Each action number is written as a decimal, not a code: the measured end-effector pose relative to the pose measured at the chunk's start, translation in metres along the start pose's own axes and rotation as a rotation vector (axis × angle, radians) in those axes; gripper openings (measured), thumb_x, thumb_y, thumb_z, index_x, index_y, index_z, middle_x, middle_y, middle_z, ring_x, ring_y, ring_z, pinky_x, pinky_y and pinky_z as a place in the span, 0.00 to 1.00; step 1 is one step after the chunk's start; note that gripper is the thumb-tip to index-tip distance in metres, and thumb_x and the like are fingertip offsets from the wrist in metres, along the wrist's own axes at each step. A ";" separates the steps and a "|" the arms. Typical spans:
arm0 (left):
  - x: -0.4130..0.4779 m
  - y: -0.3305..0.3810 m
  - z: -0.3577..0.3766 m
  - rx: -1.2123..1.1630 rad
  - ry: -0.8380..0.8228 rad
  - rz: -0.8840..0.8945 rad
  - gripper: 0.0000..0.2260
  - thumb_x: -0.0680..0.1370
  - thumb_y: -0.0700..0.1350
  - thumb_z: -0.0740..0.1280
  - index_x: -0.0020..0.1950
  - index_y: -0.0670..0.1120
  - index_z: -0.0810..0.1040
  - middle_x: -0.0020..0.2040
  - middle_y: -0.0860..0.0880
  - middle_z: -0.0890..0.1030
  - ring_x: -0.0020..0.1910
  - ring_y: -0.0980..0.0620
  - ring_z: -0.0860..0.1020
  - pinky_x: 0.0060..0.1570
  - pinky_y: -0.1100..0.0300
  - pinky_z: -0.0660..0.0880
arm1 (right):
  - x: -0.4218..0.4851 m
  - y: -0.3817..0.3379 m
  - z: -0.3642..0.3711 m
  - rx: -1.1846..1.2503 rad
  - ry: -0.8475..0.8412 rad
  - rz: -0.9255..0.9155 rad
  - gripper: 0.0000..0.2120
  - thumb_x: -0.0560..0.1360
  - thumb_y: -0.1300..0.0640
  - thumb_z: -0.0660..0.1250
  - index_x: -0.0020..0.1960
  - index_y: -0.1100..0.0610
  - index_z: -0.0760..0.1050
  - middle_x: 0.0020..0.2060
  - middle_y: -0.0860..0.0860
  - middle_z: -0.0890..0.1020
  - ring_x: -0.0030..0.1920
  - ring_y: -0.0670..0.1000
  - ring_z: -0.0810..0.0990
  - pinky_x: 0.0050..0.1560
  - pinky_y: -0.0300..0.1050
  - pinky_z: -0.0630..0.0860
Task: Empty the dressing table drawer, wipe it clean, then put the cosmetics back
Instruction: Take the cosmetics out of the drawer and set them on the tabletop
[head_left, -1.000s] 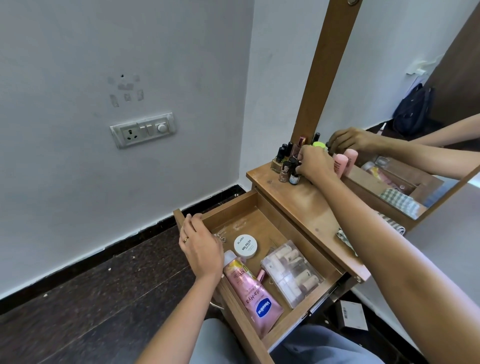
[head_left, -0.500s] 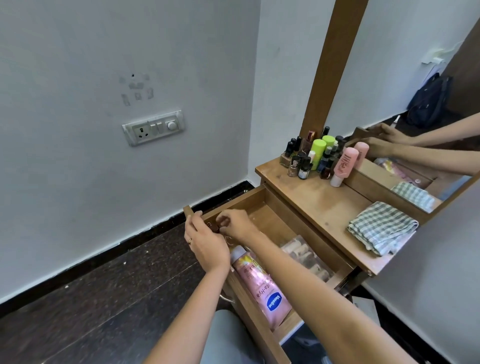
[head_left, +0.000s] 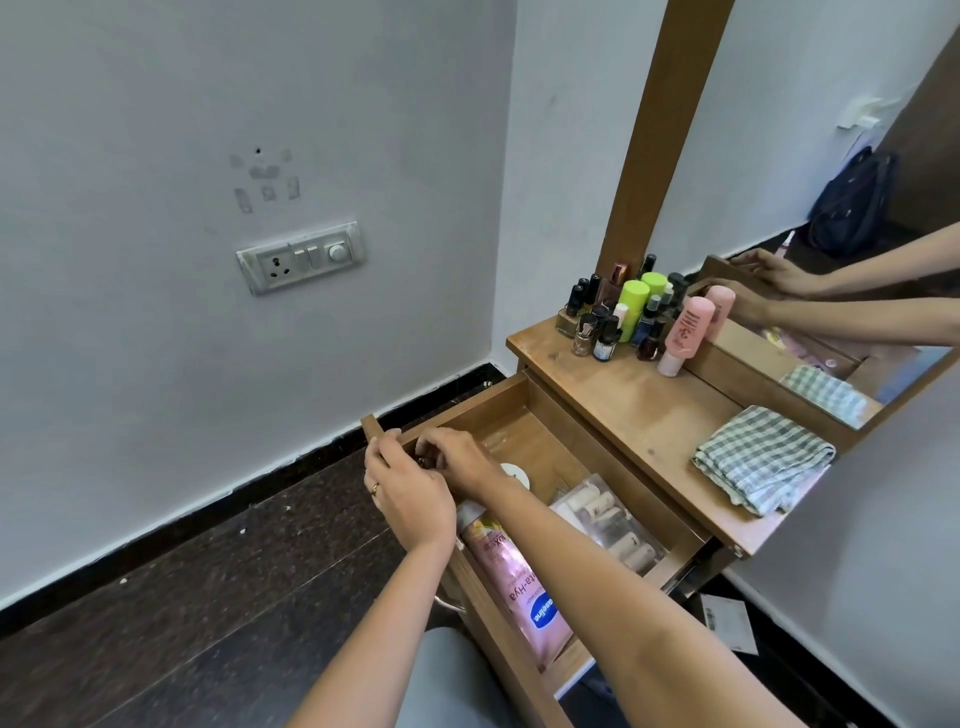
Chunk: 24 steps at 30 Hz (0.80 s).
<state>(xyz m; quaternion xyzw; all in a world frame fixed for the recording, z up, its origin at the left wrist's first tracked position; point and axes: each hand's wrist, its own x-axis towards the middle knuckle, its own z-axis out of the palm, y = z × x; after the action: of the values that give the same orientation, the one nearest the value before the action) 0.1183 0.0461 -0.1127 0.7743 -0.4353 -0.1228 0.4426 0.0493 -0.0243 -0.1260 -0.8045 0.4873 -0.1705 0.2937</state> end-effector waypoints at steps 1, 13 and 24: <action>0.000 0.000 0.000 0.001 -0.001 0.002 0.21 0.73 0.30 0.62 0.65 0.42 0.69 0.67 0.39 0.68 0.65 0.35 0.69 0.53 0.38 0.74 | 0.001 0.000 0.001 -0.026 -0.006 -0.011 0.09 0.73 0.61 0.68 0.53 0.54 0.76 0.48 0.53 0.78 0.42 0.51 0.76 0.46 0.53 0.78; 0.001 0.001 0.000 -0.020 -0.003 0.010 0.21 0.72 0.29 0.63 0.64 0.42 0.71 0.66 0.39 0.68 0.63 0.34 0.69 0.55 0.37 0.73 | -0.033 -0.012 -0.115 -0.080 0.388 0.082 0.06 0.72 0.53 0.68 0.48 0.52 0.75 0.38 0.46 0.81 0.38 0.48 0.78 0.36 0.41 0.75; -0.001 0.006 -0.004 -0.034 -0.010 -0.005 0.20 0.73 0.29 0.65 0.63 0.42 0.72 0.67 0.39 0.68 0.65 0.36 0.68 0.57 0.41 0.73 | -0.035 0.037 -0.246 -0.530 0.409 0.483 0.07 0.70 0.63 0.72 0.47 0.56 0.81 0.45 0.55 0.81 0.49 0.55 0.78 0.42 0.43 0.72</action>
<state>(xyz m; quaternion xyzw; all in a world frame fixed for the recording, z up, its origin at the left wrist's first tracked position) 0.1171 0.0475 -0.1061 0.7673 -0.4333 -0.1349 0.4532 -0.1307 -0.0816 0.0400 -0.6643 0.7374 -0.1219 0.0051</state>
